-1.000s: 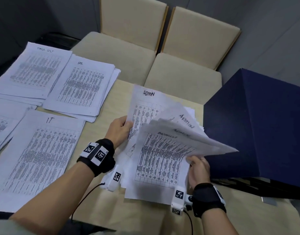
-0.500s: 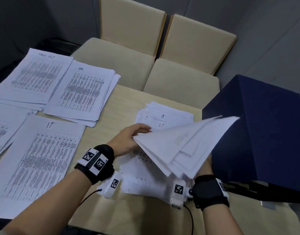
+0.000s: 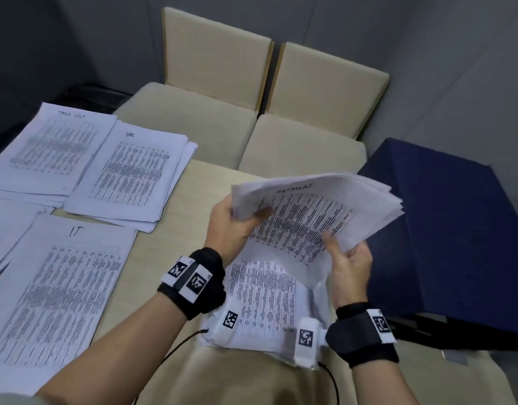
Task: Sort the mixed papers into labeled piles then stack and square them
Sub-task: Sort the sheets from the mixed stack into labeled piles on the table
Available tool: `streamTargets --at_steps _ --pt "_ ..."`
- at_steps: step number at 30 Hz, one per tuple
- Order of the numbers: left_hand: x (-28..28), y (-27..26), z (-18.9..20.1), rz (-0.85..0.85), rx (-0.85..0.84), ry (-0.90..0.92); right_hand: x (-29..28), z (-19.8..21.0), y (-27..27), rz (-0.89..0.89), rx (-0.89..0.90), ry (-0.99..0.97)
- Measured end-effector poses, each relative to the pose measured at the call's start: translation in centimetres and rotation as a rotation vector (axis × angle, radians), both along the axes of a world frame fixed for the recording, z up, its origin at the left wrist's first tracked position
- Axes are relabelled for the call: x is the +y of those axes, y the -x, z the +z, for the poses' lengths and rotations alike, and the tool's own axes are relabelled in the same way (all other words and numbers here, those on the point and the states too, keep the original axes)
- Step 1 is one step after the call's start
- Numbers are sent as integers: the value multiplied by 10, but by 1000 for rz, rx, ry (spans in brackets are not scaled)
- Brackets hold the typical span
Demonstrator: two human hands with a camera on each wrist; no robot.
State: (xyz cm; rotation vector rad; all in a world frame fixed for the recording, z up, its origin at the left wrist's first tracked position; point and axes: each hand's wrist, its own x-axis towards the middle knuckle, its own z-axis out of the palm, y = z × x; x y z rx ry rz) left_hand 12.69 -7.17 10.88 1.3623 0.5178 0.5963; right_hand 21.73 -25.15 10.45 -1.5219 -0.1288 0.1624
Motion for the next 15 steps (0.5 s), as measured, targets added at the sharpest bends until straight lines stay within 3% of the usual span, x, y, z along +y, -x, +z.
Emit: streamTargets --at_steps 3,6,10,12,15 --pt "-10 -8 6 0 12 -150 7 -4 -2 -28 -9 39" --pt "-8 -14 8 17 20 -111 12 -8 -11 -55 -33 57" --pt "10 -10 -9 -34 172 -39 12 -31 -18 62 31 372" --pt "24 0 -20 -41 212 -56 19 -23 -22 47 5 340" --pt "41 27 -27 -35 231 -80 38 0 -23 53 -13 142"
